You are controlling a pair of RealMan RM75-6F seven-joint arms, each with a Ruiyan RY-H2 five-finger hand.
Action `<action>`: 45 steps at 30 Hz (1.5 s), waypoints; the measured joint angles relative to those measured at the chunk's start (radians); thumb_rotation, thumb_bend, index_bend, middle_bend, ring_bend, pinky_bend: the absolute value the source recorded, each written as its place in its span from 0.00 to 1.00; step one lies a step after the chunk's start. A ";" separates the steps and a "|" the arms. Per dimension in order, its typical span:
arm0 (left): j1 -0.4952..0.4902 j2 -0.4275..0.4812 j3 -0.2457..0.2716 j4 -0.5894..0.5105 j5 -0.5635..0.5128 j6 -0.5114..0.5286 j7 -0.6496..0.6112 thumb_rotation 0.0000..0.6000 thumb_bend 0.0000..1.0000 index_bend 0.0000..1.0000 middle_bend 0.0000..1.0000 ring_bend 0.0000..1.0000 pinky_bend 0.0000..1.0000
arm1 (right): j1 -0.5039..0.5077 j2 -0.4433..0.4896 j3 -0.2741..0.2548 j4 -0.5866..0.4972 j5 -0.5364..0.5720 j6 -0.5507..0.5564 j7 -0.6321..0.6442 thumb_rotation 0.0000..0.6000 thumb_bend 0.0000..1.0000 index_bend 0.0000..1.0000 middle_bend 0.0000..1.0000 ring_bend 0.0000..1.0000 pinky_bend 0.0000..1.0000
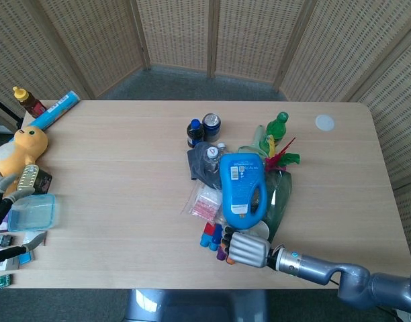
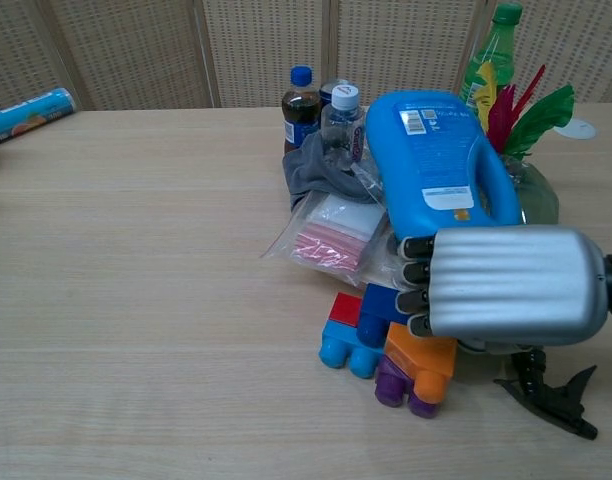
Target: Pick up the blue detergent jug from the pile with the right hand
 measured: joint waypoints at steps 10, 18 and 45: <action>-0.002 -0.003 0.002 -0.001 0.003 -0.005 0.003 1.00 0.00 0.24 0.00 0.00 0.00 | -0.018 0.100 -0.034 -0.074 -0.017 0.046 -0.021 1.00 0.10 0.80 0.73 0.63 0.59; -0.003 -0.002 0.001 -0.003 0.001 -0.005 -0.003 1.00 0.00 0.24 0.00 0.00 0.00 | -0.047 0.202 -0.031 -0.179 -0.002 0.077 -0.069 1.00 0.11 0.82 0.74 0.64 0.61; 0.000 -0.003 0.007 -0.010 0.015 -0.001 0.001 1.00 0.00 0.24 0.00 0.00 0.00 | -0.069 0.456 0.147 -0.325 0.028 0.282 -0.044 1.00 0.15 0.83 0.80 0.83 0.80</action>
